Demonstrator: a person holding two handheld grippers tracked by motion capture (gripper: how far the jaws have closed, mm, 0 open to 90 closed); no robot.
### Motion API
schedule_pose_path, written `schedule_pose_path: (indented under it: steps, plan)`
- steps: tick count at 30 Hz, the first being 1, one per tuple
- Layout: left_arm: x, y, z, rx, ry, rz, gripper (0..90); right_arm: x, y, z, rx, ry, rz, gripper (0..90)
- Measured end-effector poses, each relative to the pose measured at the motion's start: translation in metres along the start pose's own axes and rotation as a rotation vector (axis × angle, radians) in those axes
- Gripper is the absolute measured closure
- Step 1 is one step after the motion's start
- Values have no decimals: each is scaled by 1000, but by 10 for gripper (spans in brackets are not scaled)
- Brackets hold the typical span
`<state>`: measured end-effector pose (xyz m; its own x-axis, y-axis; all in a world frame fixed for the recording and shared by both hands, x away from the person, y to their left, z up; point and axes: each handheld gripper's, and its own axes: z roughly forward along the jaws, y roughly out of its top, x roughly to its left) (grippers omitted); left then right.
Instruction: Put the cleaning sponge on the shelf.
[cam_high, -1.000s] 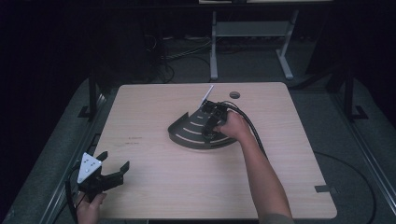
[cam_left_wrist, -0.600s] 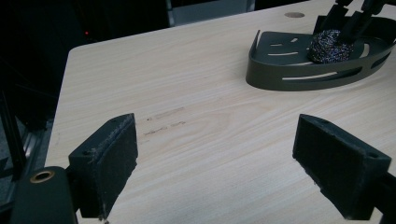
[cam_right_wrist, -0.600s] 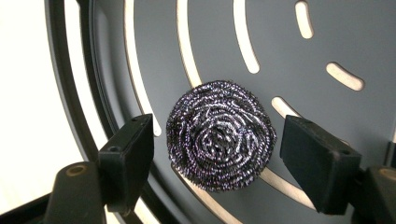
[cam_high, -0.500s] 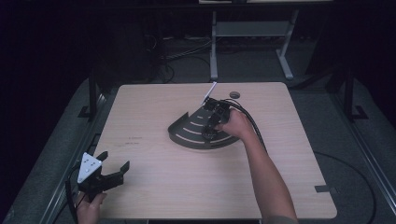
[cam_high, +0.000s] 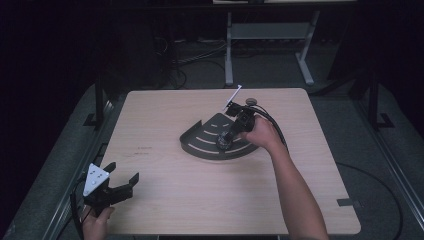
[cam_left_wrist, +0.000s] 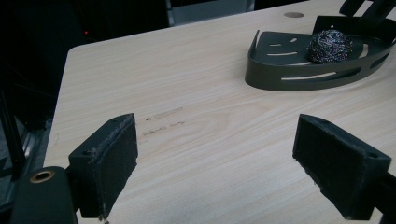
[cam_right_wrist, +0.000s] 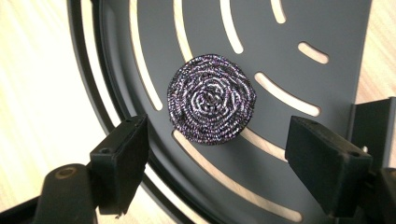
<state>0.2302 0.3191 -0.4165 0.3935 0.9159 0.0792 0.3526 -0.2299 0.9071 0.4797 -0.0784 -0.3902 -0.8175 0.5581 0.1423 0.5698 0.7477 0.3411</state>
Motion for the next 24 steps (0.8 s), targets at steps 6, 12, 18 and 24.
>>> schedule_pose_path:
  steps: [6,12,18,24]
  plan:
    - [0,0,0,0,1,-3,132,3,-3,-9,-8,-3,-12,214]
    - [1,0,-1,1,2,-7,133,6,-6,-18,-9,-12,-18,213]
    - [1,0,-1,1,2,-7,132,8,-10,-25,-13,-20,-19,210]
    - [0,0,0,0,1,-7,132,9,-20,-31,-30,-22,-14,209]
